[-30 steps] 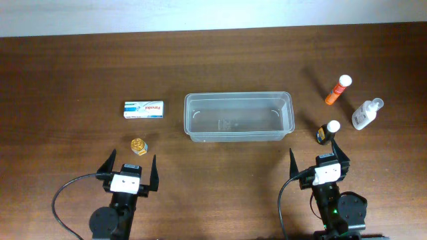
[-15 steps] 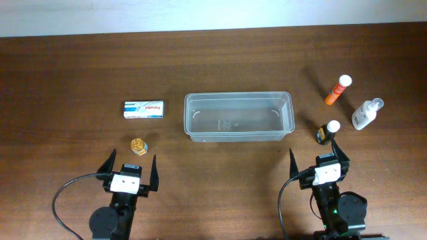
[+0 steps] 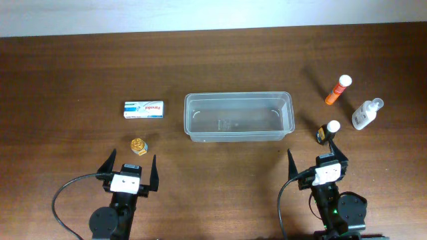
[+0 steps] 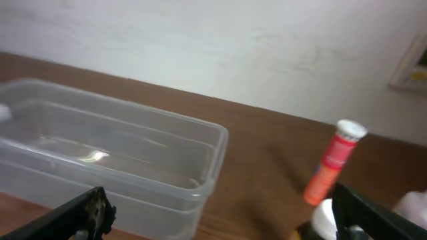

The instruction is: Pack container

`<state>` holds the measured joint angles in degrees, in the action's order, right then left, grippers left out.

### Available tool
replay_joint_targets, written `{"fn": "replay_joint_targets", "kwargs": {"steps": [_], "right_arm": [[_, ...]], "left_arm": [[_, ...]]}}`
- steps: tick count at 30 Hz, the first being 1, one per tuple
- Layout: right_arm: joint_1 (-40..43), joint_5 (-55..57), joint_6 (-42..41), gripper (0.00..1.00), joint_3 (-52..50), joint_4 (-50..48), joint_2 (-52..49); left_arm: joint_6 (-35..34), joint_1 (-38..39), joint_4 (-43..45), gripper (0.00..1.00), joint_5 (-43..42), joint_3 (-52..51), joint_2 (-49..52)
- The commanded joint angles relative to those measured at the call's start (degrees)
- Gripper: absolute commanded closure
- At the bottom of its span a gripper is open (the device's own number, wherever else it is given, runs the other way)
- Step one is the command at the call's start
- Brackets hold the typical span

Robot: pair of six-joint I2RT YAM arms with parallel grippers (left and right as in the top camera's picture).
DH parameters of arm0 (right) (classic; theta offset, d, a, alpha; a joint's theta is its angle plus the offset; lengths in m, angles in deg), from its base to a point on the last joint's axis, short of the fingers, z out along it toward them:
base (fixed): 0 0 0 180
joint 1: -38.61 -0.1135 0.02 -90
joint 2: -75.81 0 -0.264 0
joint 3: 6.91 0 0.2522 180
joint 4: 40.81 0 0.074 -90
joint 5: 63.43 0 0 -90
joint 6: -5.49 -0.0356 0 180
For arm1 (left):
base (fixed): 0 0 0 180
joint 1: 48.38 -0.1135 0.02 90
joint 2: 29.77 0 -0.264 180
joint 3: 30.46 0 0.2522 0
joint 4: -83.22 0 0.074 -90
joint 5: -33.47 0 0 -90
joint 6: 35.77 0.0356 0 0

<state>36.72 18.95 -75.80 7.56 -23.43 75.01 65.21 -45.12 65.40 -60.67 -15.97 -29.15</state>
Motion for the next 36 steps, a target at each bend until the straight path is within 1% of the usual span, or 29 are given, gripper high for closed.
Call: {"fn": "replay_joint_targets", "kwargs": {"steps": [1,5,6,9,12,14,18,21,24,28,31,36], "right_arm": [[0.42,-2.54,-8.46,0.02,-0.39,-0.02,0.61],[0.42,-2.62,-12.48,0.02,-0.39,0.0,0.61],[0.42,-2.73,-16.13,0.02,-0.39,-0.15,0.61],[0.42,-3.8,-20.57,0.02,-0.39,-2.21,0.61],[0.42,-9.09,-20.63,0.02,-0.26,-7.61,0.61],[0.42,-9.97,-20.59,0.02,0.98,-10.23,0.61],[0.48,-6.4,-17.07,0.02,7.56,-8.41,0.04],[0.48,1.64,-14.49,0.02,16.31,-0.33,-2.58],[0.48,13.7,-14.49,0.02,26.82,10.91,-7.91],[0.48,25.31,-14.47,0.02,41.31,25.2,-19.63],[0.48,27.8,-14.49,0.02,50.29,33.38,-28.96],[0.46,25.9,-14.51,0.02,65.18,45.86,-43.63]], "left_arm": [[0.9,0.22,-0.11,0.01,-0.81,-0.24,-0.28],[0.9,0.22,-0.11,0.01,-0.81,-0.24,-0.28],[0.9,0.22,-0.11,0.01,-0.81,-0.24,-0.28],[0.9,0.22,-0.11,0.01,-0.81,-0.24,-0.28],[0.9,0.22,-0.11,0.01,-0.81,-0.24,-0.28],[0.9,0.22,-0.11,0.01,-0.81,-0.24,-0.28],[0.9,0.22,-0.11,0.01,-0.81,-0.24,-0.28],[0.9,0.22,-0.11,0.01,-0.81,-0.24,-0.28],[0.9,0.22,-0.11,0.01,-0.81,-0.24,-0.28],[0.9,0.22,-0.11,0.01,-0.81,-0.24,-0.28],[0.9,0.22,-0.11,0.01,-0.81,-0.24,-0.28],[0.9,0.22,-0.11,0.01,-0.81,-0.24,-0.28]]}}
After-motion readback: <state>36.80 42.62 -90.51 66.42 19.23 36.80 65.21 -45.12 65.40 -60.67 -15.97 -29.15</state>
